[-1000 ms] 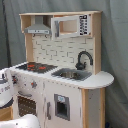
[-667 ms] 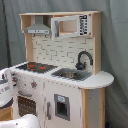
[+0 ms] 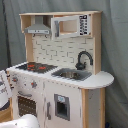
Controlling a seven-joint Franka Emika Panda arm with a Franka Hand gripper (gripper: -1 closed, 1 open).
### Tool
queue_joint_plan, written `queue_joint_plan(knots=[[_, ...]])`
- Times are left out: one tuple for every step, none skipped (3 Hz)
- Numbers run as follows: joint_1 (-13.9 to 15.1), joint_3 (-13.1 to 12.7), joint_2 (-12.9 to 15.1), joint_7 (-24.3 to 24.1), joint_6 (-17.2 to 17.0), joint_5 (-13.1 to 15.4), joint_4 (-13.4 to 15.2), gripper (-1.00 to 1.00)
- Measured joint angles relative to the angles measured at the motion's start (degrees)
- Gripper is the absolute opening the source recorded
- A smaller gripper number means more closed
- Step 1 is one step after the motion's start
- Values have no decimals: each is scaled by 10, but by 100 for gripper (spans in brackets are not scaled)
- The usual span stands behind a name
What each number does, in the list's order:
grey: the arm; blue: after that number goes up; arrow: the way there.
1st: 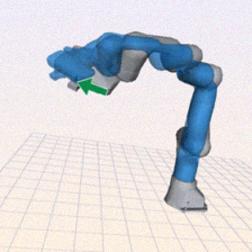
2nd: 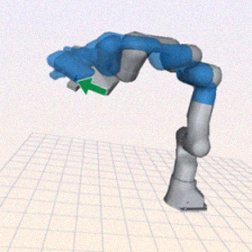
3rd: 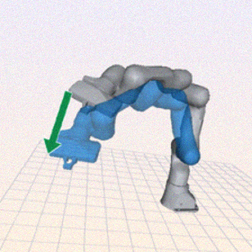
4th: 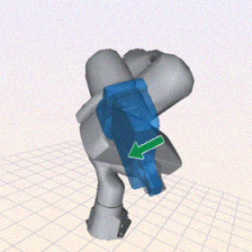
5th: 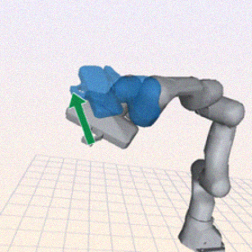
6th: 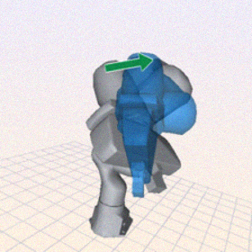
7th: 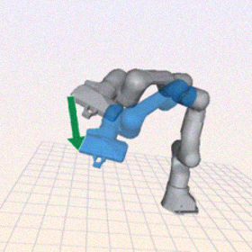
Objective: Play with the kitchen
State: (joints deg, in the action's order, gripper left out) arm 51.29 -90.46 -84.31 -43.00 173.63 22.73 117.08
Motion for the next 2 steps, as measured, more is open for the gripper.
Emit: queue_joint_plan(knots=[[-25,-2,0,38,-48,1,1,100],[-52,-3,0,79,-90,2,4,100]])
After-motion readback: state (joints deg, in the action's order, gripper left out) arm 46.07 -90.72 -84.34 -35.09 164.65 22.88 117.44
